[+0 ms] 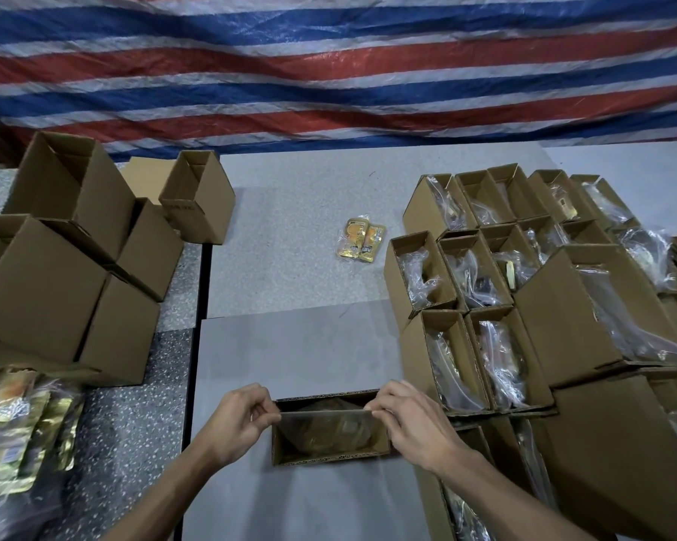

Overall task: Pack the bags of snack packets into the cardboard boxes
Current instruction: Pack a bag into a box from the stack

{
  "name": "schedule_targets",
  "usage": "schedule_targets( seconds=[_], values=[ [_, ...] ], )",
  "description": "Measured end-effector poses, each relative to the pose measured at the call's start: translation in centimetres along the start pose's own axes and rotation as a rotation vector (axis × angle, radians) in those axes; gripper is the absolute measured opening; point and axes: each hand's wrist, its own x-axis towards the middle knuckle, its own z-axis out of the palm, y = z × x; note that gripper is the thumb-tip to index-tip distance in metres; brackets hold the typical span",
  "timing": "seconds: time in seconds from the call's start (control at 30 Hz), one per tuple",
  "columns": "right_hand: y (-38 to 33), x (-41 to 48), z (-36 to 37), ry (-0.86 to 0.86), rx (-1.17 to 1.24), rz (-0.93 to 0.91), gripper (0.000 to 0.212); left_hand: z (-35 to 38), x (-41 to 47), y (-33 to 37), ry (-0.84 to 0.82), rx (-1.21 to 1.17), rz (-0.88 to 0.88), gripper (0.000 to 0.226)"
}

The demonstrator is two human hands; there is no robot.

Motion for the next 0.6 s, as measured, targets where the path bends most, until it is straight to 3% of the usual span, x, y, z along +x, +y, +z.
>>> schedule_targets(
  seconds=[0.43, 0.6],
  values=[
    [-0.8, -1.2, -1.2, 0.117, 0.080, -0.021, 0.021, -1.7, -1.1, 3.2, 0.101, -0.007, 0.129, 0.027],
    [-1.3, -1.0, -1.8, 0.174, 0.106, -0.022, 0.021, -1.4, -1.6, 4.0, 0.098, -0.017, 0.179, 0.033]
  ],
)
